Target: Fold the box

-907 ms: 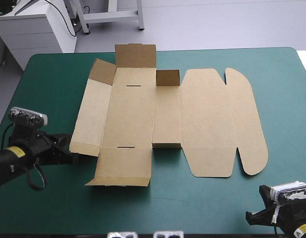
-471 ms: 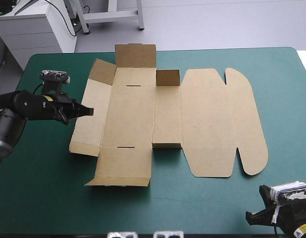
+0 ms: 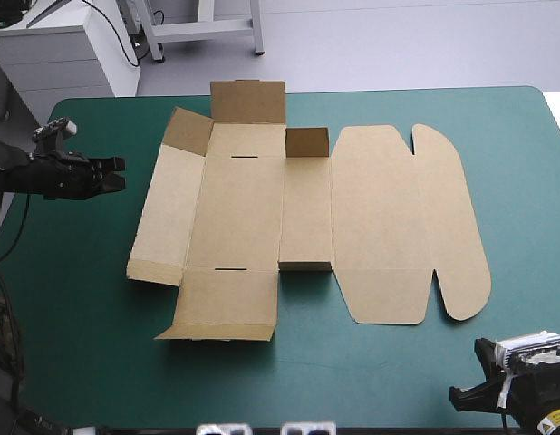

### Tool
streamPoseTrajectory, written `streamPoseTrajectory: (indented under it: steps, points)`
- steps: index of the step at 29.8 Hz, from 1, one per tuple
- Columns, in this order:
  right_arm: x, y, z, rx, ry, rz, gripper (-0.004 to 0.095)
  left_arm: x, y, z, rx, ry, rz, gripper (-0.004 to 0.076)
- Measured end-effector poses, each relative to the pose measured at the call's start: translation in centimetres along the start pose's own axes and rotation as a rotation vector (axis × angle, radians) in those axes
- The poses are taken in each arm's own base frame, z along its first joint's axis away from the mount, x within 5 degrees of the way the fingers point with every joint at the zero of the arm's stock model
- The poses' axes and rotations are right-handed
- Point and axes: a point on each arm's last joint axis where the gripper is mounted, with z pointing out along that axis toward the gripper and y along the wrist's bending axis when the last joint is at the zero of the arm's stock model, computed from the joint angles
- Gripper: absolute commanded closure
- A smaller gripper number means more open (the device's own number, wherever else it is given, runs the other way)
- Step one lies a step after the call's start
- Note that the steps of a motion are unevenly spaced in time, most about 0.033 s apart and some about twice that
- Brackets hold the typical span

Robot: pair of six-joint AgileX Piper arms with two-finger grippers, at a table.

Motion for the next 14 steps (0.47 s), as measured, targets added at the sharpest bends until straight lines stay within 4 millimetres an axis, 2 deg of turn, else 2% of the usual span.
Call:
streamPoseTrajectory:
  steps: [4, 8, 11, 13, 14]
  points:
    - [0.0, 0.0, 0.0, 0.0, 0.0, 0.0, 0.0928, 0.3, 3.0, 1.3, 0.029, 0.065, -0.023, 0.0732]
    - [0.0, 0.0, 0.0, 0.0, 0.0, 0.0, 0.0928, 0.6, 4.1, 2.6, 0.053, 0.118, 0.013, 0.0714]
    - [0.0, 0.0, 0.0, 0.0, 0.0, 0.0, 0.0928, 0.7, 4.5, 3.1, 0.061, 0.132, 0.018, 0.0611]
    - [0.0, 0.0, 0.0, 0.0, 0.0, 0.0, 0.0926, 0.7, 4.7, 3.4, 0.063, 0.14, 0.017, 0.0509]
    - [0.0, 0.0, 0.0, 0.0, 0.0, 0.0, 0.0926, 0.8, 4.8, 3.5, 0.063, 0.143, 0.017, 0.043]
